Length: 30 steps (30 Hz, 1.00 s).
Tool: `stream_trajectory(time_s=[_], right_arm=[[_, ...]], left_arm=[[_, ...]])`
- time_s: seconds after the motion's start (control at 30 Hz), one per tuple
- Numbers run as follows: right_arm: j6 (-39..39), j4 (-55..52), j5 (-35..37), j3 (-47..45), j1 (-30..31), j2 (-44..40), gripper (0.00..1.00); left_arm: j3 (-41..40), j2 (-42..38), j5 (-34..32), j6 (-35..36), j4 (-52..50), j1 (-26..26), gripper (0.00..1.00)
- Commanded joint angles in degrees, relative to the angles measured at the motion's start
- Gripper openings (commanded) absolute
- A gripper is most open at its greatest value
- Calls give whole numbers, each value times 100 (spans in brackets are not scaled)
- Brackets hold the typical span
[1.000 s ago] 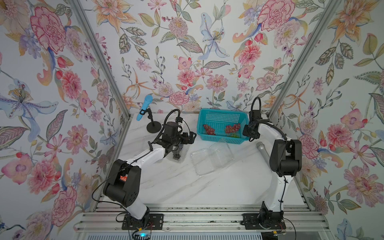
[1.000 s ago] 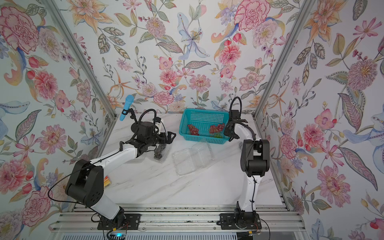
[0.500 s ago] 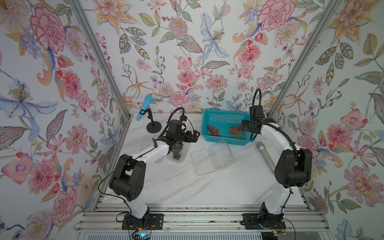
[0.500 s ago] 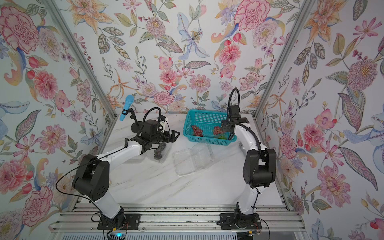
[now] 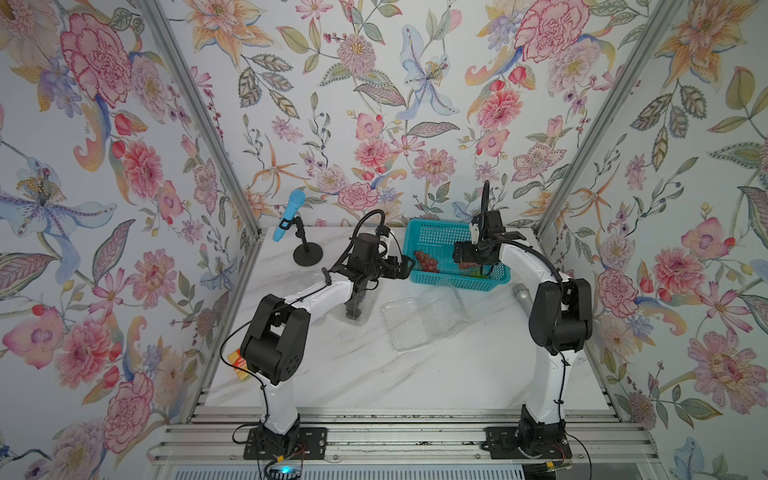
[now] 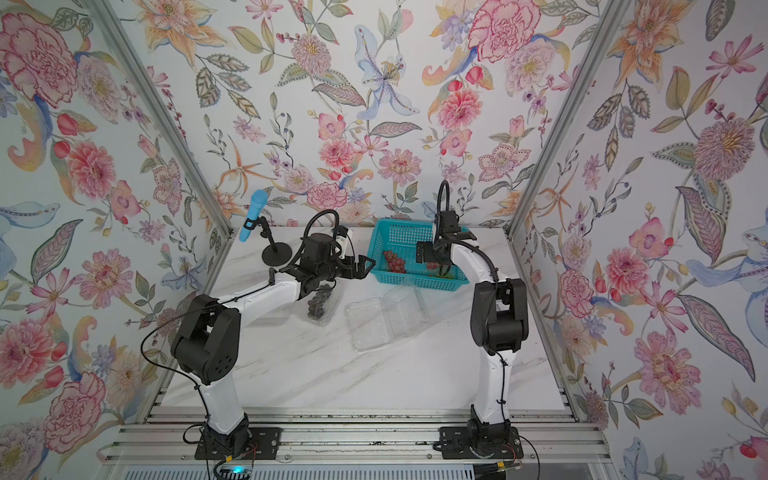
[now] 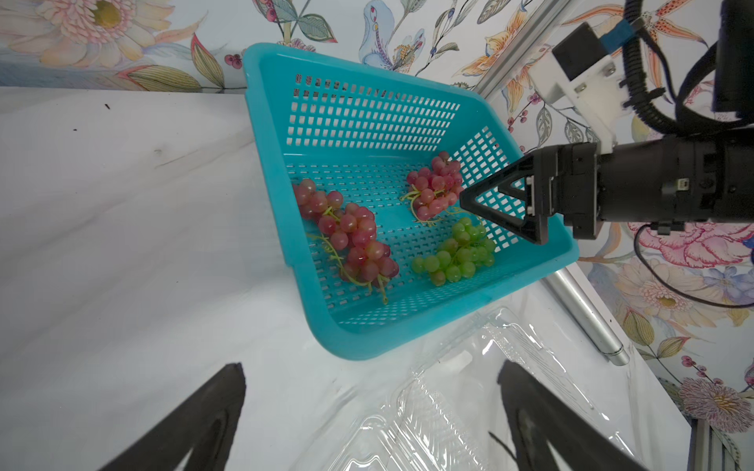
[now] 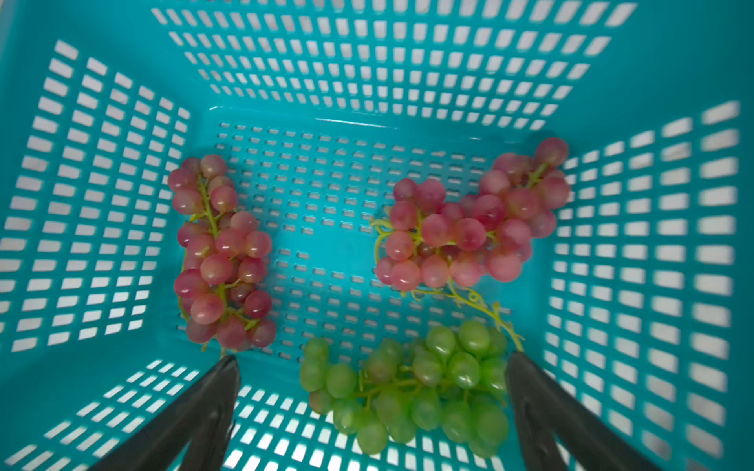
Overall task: Pack grapes into containers
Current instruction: Pick up the grape from the basket.
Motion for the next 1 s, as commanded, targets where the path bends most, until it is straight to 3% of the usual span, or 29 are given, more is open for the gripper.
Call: stream_trajectory(time_s=[0.0,0.33,0.57,0.73,0.97], right_arm=[[-309,-69,-854,290,189,151,100],[-313,-69,-1499,1120,425,1212,100],[-535,-292,-1509,1773,484,1892,98],[-687,-806,-518,2410,591,2392,88],[-129,-841,753,2667,403,2464,75]], left_arm=[[278,237,181,-119,99,-80,100],[225,230,75,-128,31,-113,100],[134,198,19,-81,-30,-109,100],[147,236,-17,-33,-79,-109,100],[152,291,-13,-7,-97,-110,100]])
